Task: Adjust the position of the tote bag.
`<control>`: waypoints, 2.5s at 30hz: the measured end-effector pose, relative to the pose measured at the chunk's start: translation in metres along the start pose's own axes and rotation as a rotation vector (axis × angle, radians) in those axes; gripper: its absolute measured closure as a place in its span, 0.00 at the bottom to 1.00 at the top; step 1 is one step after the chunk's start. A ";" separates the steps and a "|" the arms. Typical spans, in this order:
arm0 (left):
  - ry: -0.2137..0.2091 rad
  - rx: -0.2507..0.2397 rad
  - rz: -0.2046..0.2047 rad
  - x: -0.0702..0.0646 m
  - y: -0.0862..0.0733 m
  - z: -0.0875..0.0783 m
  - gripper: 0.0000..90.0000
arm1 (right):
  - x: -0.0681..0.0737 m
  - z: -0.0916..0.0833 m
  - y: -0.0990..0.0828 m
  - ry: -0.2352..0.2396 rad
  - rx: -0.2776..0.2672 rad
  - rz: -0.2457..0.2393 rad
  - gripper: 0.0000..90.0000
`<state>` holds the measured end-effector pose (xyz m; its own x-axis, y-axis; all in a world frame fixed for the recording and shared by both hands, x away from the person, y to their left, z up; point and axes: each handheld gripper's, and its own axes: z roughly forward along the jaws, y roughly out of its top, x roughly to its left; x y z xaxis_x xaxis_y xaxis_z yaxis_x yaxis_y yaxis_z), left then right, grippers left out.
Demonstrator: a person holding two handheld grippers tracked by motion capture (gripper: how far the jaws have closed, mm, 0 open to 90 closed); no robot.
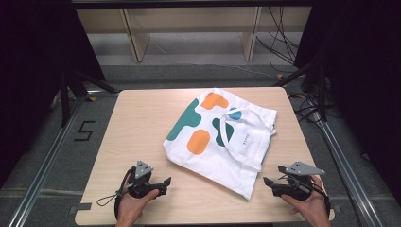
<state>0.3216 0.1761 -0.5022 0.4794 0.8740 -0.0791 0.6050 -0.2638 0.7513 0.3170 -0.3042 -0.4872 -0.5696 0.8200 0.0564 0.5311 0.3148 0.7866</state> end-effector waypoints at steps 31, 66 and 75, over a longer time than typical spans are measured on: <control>0.011 -0.038 -0.057 0.002 0.002 0.001 0.20 | -0.009 0.028 0.020 0.022 0.016 -0.056 0.35; -0.019 -0.108 -0.073 0.003 0.003 -0.001 0.22 | 0.056 0.069 0.039 0.264 0.067 -0.300 0.93; -0.040 -0.096 -0.008 -0.006 0.004 -0.002 0.21 | 0.105 0.098 0.056 0.347 0.065 -0.317 0.93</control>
<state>0.3197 0.1710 -0.4977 0.5008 0.8586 -0.1095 0.5456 -0.2149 0.8100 0.3484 -0.1540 -0.4972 -0.8803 0.4735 0.0306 0.3287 0.5621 0.7589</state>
